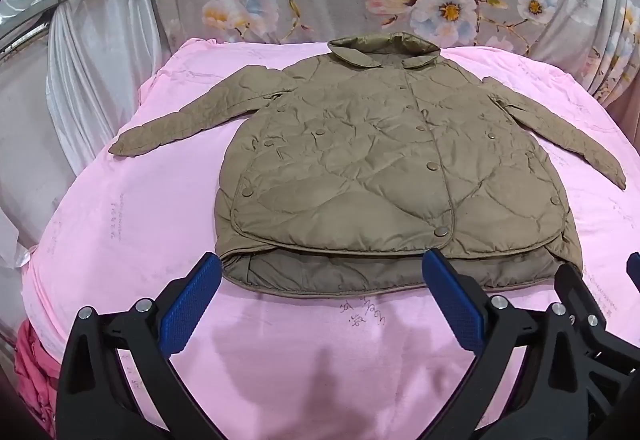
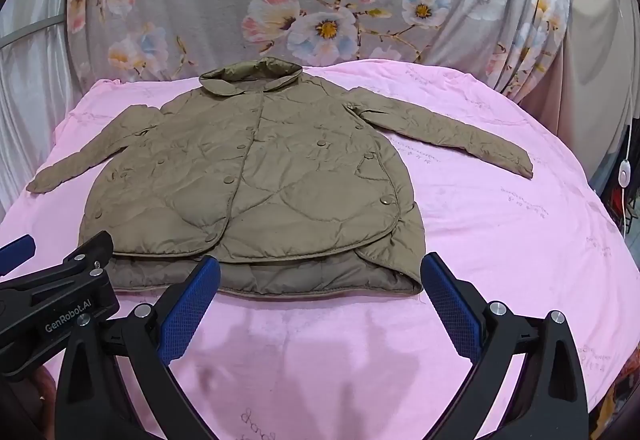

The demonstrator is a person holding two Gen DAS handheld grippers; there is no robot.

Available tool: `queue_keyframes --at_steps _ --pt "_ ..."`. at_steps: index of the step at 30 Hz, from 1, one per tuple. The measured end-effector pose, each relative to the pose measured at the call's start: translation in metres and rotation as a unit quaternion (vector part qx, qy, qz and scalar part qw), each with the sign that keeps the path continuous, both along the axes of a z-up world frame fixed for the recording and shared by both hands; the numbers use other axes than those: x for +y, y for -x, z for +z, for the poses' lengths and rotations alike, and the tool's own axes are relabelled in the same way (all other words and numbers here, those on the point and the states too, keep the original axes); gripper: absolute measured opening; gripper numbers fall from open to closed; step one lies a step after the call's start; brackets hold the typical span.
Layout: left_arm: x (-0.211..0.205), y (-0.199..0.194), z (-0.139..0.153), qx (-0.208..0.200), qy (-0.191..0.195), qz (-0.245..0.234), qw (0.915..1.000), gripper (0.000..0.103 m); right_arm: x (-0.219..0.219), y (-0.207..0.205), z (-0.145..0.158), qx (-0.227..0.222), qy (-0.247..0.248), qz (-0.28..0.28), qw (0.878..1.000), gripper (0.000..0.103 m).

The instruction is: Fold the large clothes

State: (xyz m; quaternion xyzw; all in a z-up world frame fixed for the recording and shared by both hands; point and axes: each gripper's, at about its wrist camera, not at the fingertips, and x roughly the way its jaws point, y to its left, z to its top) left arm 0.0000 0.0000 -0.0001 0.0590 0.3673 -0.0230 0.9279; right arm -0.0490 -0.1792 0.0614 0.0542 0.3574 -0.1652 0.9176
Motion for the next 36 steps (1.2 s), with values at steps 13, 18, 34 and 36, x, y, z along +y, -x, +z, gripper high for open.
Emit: queue_keyframes --at_steps 13,18,34,36 --pt "-0.001 0.000 0.000 -0.003 -0.003 0.000 1.0000 0.098 -0.001 -0.001 0.000 0.000 0.001 0.000 1.000 0.098" --pt "-0.001 0.001 0.000 -0.004 -0.002 0.000 1.0000 0.098 0.001 -0.001 0.001 0.000 0.001 0.000 1.000 0.098" --pt "-0.003 -0.003 -0.010 0.006 -0.007 0.003 1.0000 0.098 -0.001 -0.004 -0.006 0.006 -0.001 0.002 1.000 0.098" --pt "-0.003 -0.003 -0.010 0.007 -0.006 0.003 1.0000 0.098 0.000 -0.005 -0.006 0.007 -0.001 0.002 1.000 0.098"
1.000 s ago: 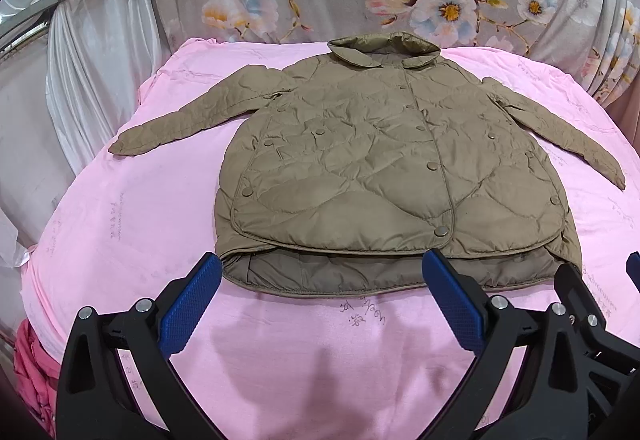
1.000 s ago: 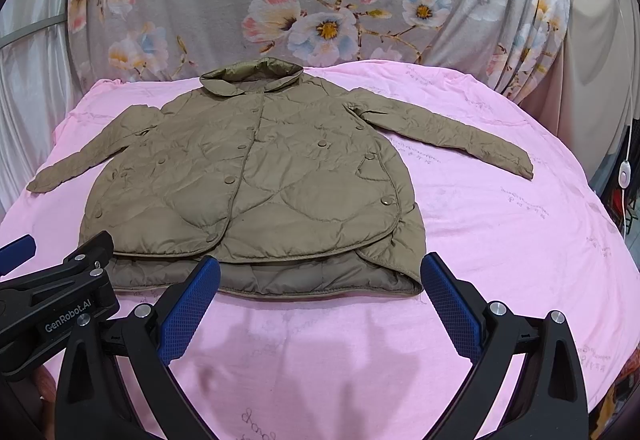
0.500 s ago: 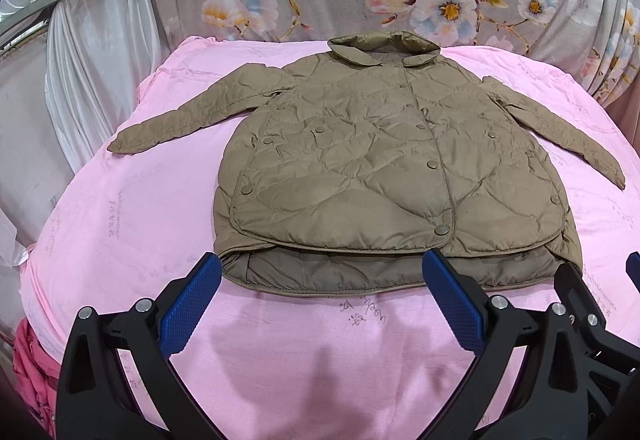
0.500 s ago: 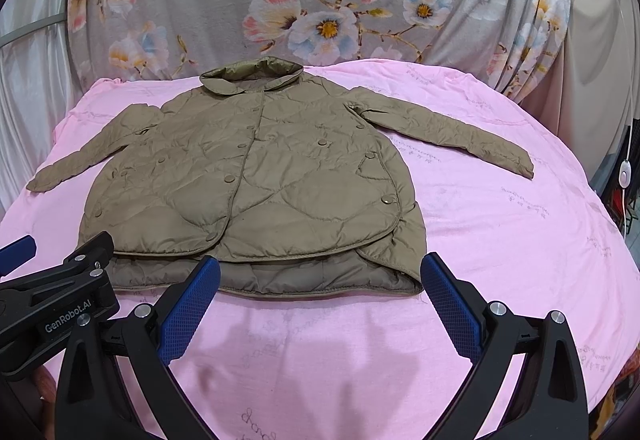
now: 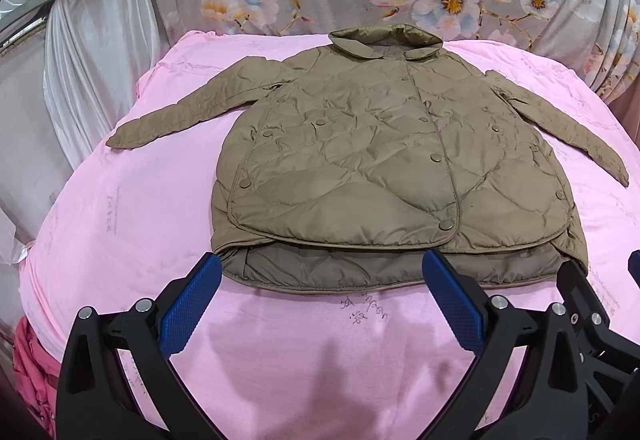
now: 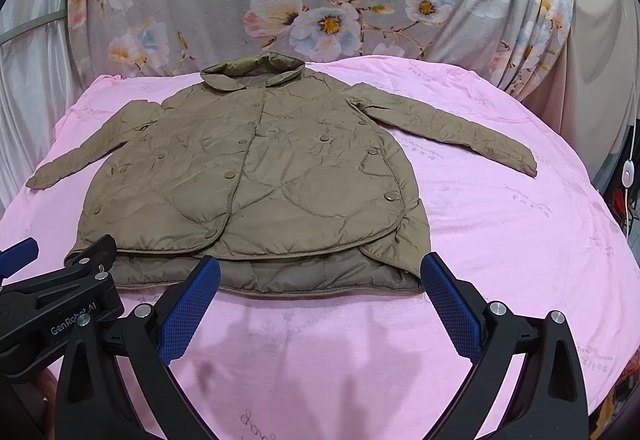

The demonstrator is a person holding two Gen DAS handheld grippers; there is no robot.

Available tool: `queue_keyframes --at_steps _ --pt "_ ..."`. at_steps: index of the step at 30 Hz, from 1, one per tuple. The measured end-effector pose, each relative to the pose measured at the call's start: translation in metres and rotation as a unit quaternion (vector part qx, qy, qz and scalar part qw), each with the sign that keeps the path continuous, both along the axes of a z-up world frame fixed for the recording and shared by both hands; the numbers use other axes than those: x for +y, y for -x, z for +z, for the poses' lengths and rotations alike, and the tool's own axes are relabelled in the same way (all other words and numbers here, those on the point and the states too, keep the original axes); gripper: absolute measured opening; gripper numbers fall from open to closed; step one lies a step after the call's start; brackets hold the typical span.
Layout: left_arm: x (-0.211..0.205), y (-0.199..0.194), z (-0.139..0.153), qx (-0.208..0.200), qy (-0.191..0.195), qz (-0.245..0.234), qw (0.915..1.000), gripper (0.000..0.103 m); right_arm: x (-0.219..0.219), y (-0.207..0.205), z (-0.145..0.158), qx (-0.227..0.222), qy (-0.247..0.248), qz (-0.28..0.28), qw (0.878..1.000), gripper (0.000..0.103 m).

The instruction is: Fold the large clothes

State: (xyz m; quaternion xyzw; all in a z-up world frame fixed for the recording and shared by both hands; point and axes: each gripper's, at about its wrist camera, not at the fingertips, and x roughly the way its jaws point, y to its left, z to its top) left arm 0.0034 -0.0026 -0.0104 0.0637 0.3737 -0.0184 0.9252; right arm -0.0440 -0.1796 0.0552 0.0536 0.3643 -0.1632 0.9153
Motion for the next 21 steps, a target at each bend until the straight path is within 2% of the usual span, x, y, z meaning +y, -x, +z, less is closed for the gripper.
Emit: queue_keyframes --at_steps 6,8,11,21 --pt "0.001 -0.003 -0.001 0.004 0.005 0.001 1.0000 0.098 0.001 -0.003 -0.002 0.003 -0.001 0.002 1.000 0.098" --pt "0.002 -0.004 0.000 -0.012 0.015 0.001 0.9998 0.098 0.000 -0.004 -0.003 0.003 -0.001 0.002 1.000 0.098" --pt "0.003 -0.007 -0.002 -0.010 0.017 0.001 0.9998 0.098 0.001 -0.007 -0.005 0.006 -0.002 0.004 1.000 0.098" --pt "-0.004 -0.023 -0.012 0.009 -0.005 0.000 1.0000 0.098 -0.004 -0.023 -0.015 0.018 -0.009 0.009 1.000 0.098"
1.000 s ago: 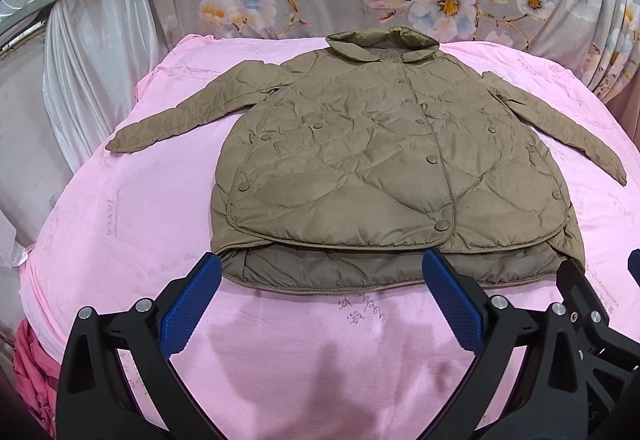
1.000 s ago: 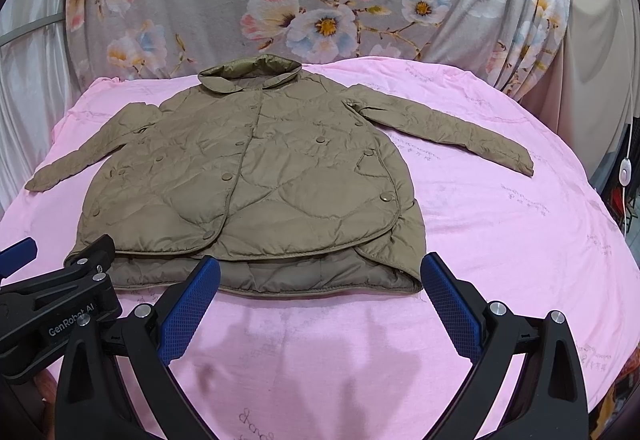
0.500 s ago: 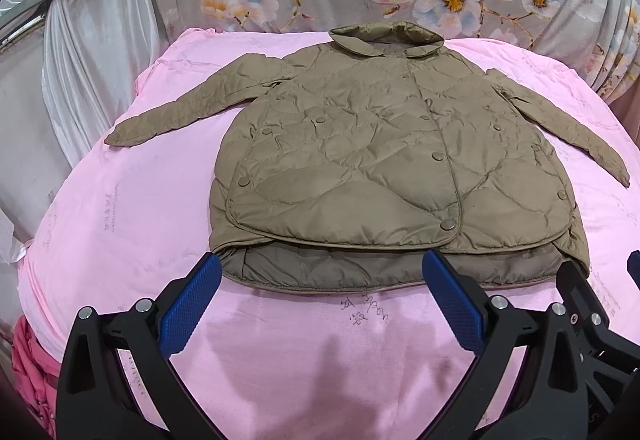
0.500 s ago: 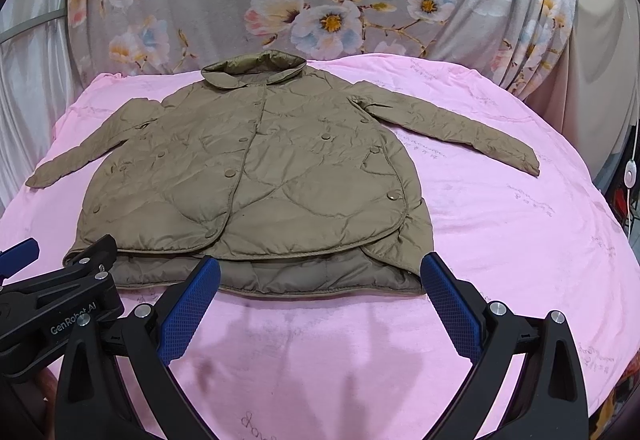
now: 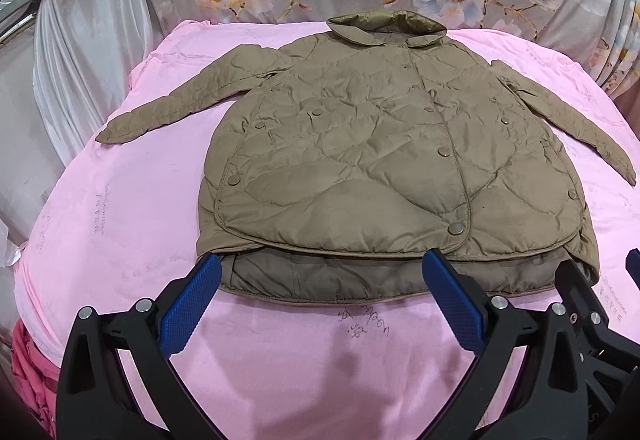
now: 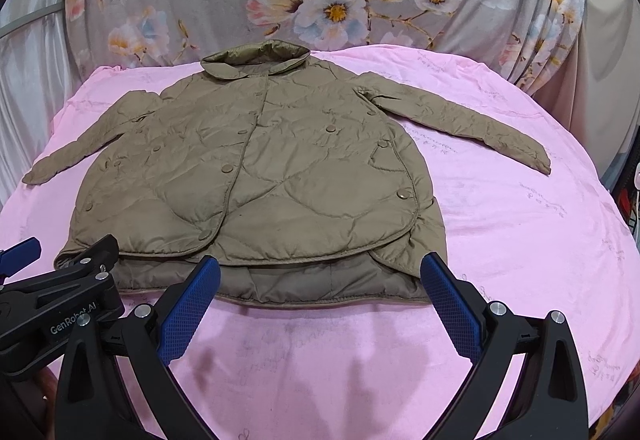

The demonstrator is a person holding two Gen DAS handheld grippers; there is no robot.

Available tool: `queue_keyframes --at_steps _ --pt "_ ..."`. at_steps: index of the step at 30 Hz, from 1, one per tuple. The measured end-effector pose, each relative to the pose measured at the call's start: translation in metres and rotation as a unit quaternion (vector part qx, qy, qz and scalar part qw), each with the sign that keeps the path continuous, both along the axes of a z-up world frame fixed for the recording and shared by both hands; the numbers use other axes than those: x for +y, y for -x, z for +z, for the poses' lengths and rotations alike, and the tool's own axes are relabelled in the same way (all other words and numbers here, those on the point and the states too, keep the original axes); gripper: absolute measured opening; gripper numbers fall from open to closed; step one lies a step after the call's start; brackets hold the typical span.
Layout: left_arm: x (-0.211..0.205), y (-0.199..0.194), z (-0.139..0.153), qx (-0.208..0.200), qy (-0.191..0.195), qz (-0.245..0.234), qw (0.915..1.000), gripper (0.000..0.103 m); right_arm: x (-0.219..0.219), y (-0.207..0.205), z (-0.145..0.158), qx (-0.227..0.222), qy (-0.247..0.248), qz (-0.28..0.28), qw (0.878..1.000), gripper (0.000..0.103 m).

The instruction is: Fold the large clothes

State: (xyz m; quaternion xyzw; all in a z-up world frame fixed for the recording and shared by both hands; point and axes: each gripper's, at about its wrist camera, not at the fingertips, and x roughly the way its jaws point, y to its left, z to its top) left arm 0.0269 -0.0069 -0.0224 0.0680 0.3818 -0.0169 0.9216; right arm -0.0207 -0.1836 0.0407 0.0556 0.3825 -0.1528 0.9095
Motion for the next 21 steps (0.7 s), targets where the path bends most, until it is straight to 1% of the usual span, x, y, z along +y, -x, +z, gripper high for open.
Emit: queue_keyframes --at_steps 4,6,8,10,11,12,14,15,16,17,21 --pt "-0.002 -0.012 -0.004 0.005 0.000 0.003 1.0000 0.098 -0.010 -0.009 -0.003 -0.002 -0.010 -0.001 1.000 0.098" --pt "0.001 -0.021 -0.004 0.004 0.004 0.009 0.9999 0.098 -0.026 -0.015 -0.003 -0.008 -0.018 -0.014 1.000 0.098" --pt "0.005 -0.031 -0.003 -0.001 0.007 0.016 0.9999 0.098 -0.047 -0.022 -0.003 -0.015 -0.036 -0.032 0.999 0.098" --pt "0.011 -0.042 -0.001 -0.008 0.007 0.026 0.9996 0.098 -0.083 -0.030 -0.004 -0.023 -0.063 -0.061 0.996 0.098" --pt "0.013 -0.047 -0.001 -0.004 0.006 0.031 0.9995 0.098 -0.100 -0.033 -0.004 -0.028 -0.075 -0.076 0.994 0.098" --pt "0.017 -0.053 -0.001 -0.008 0.006 0.035 0.9993 0.098 -0.124 -0.037 -0.006 -0.034 -0.090 -0.098 0.991 0.098" --pt "0.024 -0.066 -0.003 0.007 0.013 0.038 0.9991 0.098 -0.173 -0.045 -0.012 -0.044 -0.121 -0.143 0.981 0.098" --pt "0.028 -0.072 -0.005 0.011 0.013 0.044 0.9989 0.098 -0.192 -0.048 -0.016 -0.041 -0.130 -0.161 0.977 0.098" --pt "0.033 -0.080 -0.008 0.022 0.025 0.051 0.9981 0.098 -0.211 -0.053 -0.020 -0.036 -0.139 -0.180 0.973 0.098" --pt "0.038 -0.087 -0.009 0.022 0.029 0.059 0.9976 0.098 -0.237 -0.059 -0.026 -0.031 -0.150 -0.204 0.967 0.098" --pt "0.051 -0.106 -0.011 0.011 0.022 0.082 0.9963 0.098 -0.297 -0.073 -0.037 -0.035 -0.159 -0.260 0.952 0.098"
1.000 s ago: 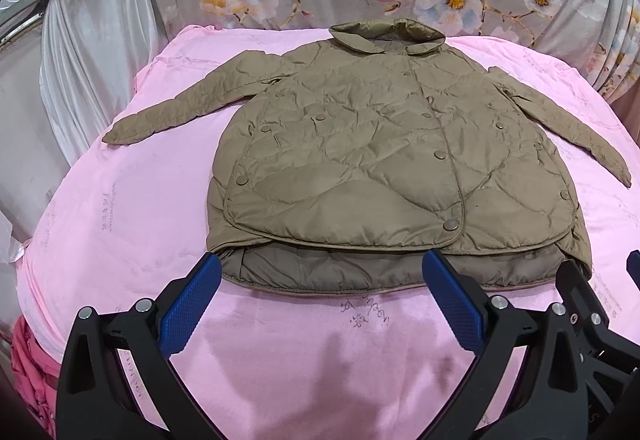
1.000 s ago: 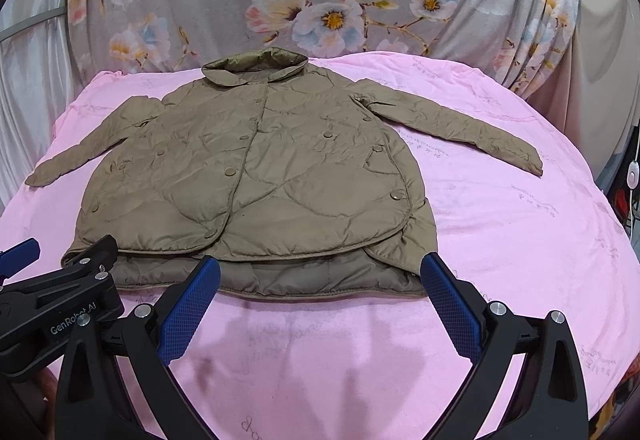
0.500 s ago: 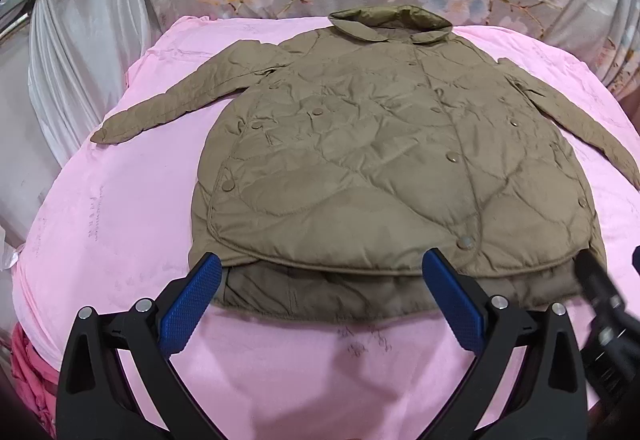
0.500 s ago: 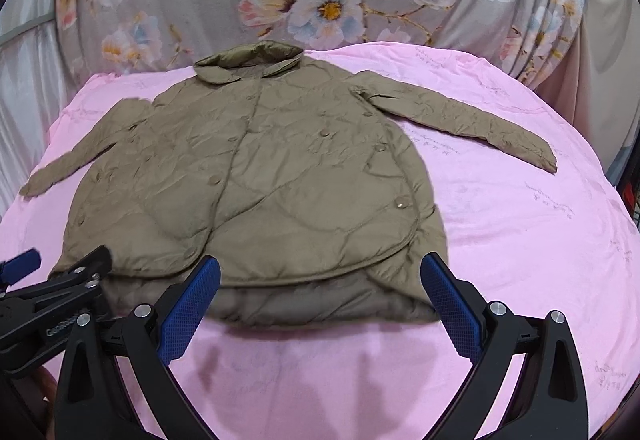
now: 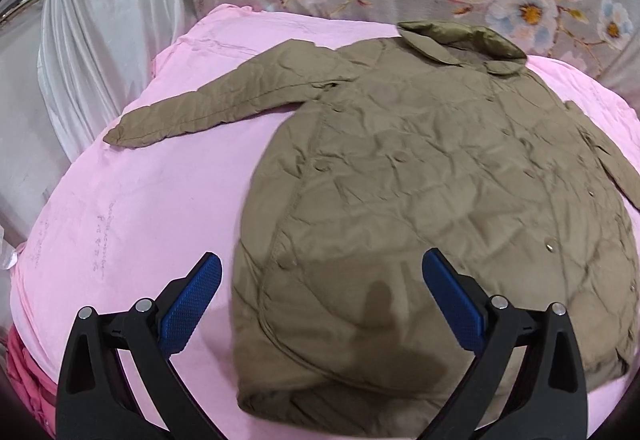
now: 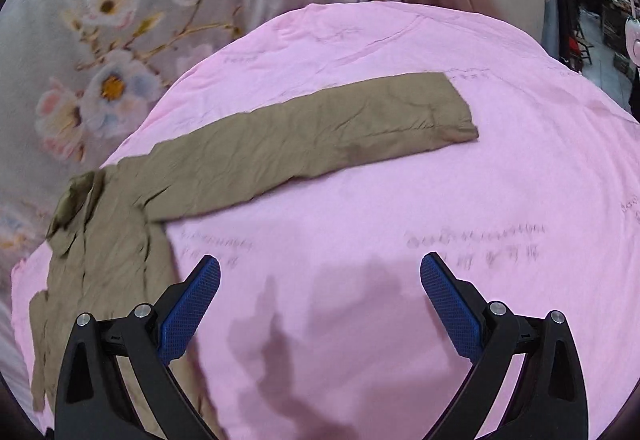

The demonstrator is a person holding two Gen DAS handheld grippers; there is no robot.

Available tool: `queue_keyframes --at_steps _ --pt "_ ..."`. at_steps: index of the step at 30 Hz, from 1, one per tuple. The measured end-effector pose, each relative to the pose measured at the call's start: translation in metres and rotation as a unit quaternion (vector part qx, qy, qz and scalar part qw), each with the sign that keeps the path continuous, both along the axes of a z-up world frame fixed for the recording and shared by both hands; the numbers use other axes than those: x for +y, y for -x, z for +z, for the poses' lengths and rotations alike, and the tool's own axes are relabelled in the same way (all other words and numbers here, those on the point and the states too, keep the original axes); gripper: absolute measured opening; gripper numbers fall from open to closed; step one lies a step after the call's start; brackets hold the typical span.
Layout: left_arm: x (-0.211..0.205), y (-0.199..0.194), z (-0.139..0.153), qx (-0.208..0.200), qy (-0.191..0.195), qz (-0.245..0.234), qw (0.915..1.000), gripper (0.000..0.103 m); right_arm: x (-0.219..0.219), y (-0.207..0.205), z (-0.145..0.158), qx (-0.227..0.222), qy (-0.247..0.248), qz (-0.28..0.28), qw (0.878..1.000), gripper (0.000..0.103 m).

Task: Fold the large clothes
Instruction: 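Grasp the jacket sleeve cuff with the right tool and fold it across the body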

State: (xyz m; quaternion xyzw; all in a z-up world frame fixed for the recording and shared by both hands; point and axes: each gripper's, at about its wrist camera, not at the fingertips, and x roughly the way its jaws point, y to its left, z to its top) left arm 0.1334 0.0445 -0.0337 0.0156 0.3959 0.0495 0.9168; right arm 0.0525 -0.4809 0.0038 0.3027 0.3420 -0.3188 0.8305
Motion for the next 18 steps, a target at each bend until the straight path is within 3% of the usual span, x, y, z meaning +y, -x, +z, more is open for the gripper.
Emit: queue_keyframes --at_steps 8,13,16,18 --pt "0.020 -0.027 -0.005 -0.016 -0.010 0.032 0.9993 0.098 -0.080 -0.029 -0.029 -0.030 -0.042 -0.050 0.997 0.098" --pt "0.027 -0.034 -0.014 -0.003 0.000 0.037 0.9993 0.098 -0.095 -0.040 -0.040 -0.022 -0.028 -0.074 0.997 0.095" --pt "0.027 -0.036 -0.020 0.005 -0.002 0.037 0.9993 0.098 -0.100 -0.048 -0.040 -0.024 -0.016 -0.084 0.996 0.077" --pt "0.026 -0.038 -0.024 0.012 -0.003 0.037 0.9992 0.098 -0.107 -0.057 -0.040 -0.021 -0.017 -0.079 0.997 0.049"
